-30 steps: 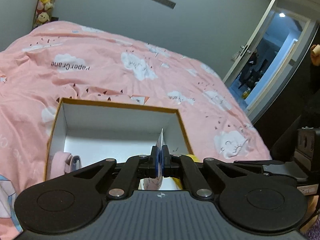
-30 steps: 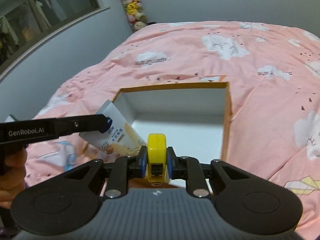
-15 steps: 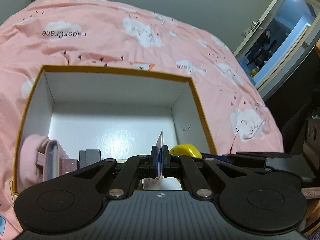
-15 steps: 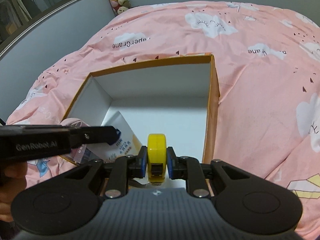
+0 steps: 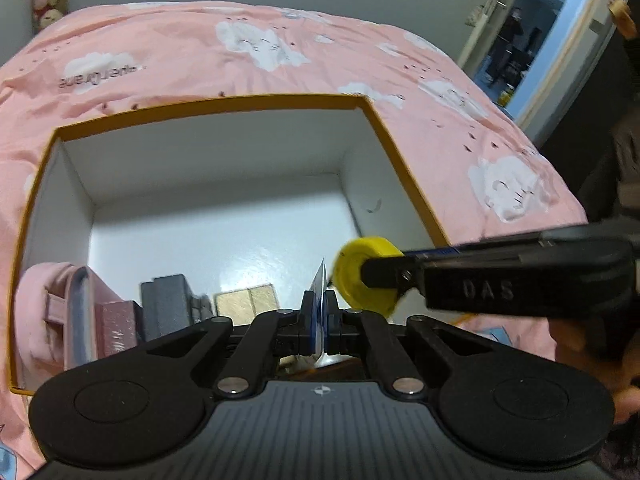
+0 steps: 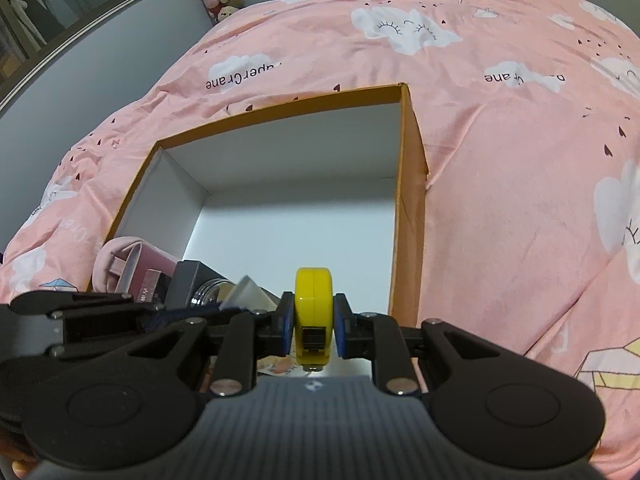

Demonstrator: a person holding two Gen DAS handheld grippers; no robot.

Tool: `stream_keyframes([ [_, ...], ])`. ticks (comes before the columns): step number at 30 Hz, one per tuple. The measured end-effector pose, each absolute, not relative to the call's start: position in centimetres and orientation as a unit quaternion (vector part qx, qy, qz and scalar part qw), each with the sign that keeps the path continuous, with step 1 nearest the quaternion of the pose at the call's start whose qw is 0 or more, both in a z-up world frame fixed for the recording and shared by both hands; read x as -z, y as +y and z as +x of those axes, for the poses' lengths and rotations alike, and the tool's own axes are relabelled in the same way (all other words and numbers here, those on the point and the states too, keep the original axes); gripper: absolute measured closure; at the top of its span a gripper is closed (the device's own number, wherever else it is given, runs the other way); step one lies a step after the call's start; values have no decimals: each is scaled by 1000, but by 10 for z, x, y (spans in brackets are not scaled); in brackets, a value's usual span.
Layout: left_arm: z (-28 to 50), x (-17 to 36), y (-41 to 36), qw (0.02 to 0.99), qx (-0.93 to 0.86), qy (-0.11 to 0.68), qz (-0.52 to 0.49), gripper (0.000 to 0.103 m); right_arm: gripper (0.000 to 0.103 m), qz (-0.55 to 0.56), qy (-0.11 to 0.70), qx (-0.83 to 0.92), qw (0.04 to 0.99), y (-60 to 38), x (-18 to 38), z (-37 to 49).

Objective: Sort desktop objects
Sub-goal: 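Lower the tape measure and card into the orange box with both tools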

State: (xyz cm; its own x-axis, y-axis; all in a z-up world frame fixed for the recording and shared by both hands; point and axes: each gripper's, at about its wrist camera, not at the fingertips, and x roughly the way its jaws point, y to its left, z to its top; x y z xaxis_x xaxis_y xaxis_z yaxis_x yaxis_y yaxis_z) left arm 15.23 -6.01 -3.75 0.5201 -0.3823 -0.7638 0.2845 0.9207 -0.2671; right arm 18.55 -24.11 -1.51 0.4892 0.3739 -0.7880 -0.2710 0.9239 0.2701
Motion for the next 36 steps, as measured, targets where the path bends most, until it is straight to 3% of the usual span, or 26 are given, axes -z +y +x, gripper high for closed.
stream_keyframes([
  [5, 151, 38, -49, 863, 203, 457, -75, 99, 82, 53, 467, -183, 863, -243, 13, 187],
  [9, 145, 30, -34, 864, 206, 450, -93, 85, 82, 48, 451, -180, 873, -242, 1, 188],
  [18, 127, 4, 29, 897, 110, 410, -121, 84, 82, 78, 413, -235, 876, -208, -33, 201],
  [36, 121, 17, 50, 898, 92, 409, -133, 84, 79, 24, 535, -212, 818, -146, 11, 212],
])
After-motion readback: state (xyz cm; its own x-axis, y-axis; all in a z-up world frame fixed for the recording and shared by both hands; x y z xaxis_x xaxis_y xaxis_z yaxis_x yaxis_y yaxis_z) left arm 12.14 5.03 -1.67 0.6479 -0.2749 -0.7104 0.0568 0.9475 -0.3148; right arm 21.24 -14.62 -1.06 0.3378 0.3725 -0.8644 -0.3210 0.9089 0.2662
